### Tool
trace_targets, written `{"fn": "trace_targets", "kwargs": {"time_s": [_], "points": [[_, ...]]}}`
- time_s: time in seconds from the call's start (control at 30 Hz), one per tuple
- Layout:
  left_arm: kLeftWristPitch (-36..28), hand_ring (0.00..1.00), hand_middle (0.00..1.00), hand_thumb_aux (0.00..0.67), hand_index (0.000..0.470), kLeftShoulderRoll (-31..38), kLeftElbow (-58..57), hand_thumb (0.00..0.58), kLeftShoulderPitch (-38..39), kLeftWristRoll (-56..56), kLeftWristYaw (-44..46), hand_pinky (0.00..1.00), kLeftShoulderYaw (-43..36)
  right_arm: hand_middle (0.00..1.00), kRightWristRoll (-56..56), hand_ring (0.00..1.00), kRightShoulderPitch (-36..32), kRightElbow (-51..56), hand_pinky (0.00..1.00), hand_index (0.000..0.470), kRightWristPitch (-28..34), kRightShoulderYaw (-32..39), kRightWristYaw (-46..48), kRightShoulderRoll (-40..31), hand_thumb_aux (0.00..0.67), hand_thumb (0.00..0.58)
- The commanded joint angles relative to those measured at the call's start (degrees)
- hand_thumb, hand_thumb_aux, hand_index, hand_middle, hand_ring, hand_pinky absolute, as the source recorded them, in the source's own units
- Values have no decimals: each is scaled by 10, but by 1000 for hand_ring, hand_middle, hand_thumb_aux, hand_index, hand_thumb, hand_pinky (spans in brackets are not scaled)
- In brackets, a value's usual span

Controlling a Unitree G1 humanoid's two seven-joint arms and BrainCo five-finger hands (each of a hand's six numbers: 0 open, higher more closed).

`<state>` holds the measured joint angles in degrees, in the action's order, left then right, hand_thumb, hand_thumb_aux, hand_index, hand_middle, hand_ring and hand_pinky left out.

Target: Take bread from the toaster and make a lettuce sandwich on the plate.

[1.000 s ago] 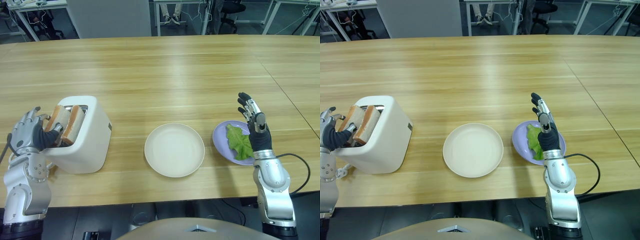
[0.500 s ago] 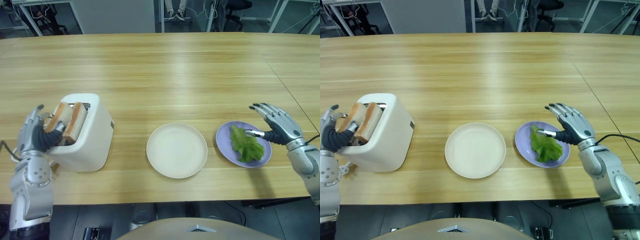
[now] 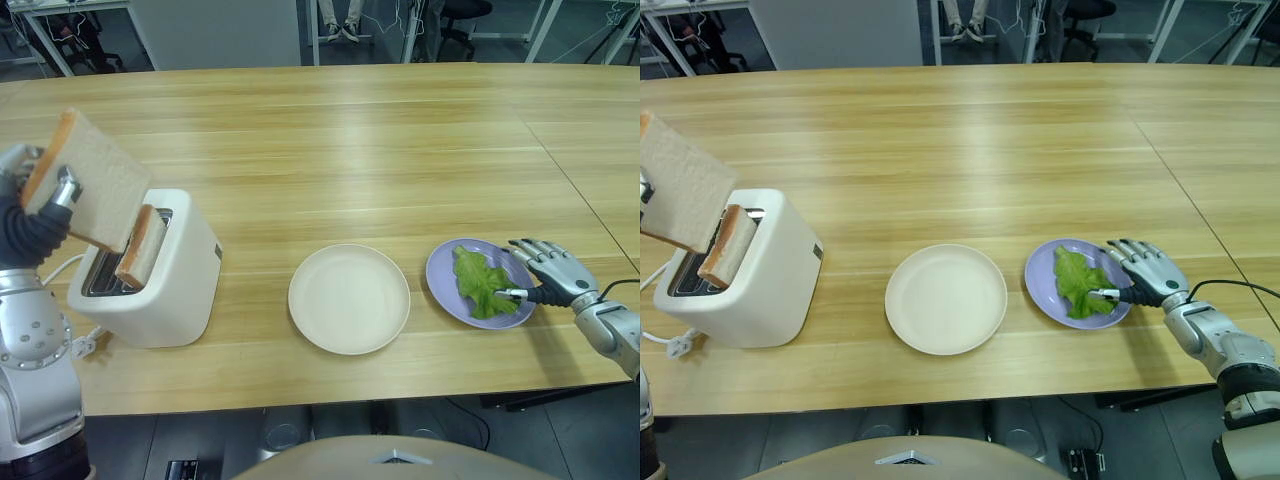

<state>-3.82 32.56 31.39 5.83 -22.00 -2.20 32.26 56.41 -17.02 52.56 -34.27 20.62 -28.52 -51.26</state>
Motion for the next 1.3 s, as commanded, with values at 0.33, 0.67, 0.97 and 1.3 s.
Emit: {"fn": "trace_targets", "kwargs": {"time_s": [0.33, 0.67, 0.97, 1.3], "points": [[-85, 1000, 1000, 670, 460, -36, 112, 580, -98, 30, 121, 1000, -204, 0, 30, 0, -61, 90, 0, 460, -25, 106, -78, 16, 670, 580], [-86, 1000, 1000, 670, 460, -87, -35, 580, -75, -15, 195, 1000, -450, 0, -8, 0, -77, 30, 0, 460, -60, 88, -93, -1, 670, 580], [-23, 1000, 1000, 670, 460, -93, -269, 580, -118, -49, 238, 1000, -580, 0, -77, 0, -47, -129, 0, 460, -67, 19, -54, -23, 670, 580], [107, 1000, 1000, 670, 460, -131, -449, 580, -211, -100, 121, 1000, -593, 0, -124, 0, 22, -354, 0, 460, -52, -32, 67, -7, 670, 580]]}}
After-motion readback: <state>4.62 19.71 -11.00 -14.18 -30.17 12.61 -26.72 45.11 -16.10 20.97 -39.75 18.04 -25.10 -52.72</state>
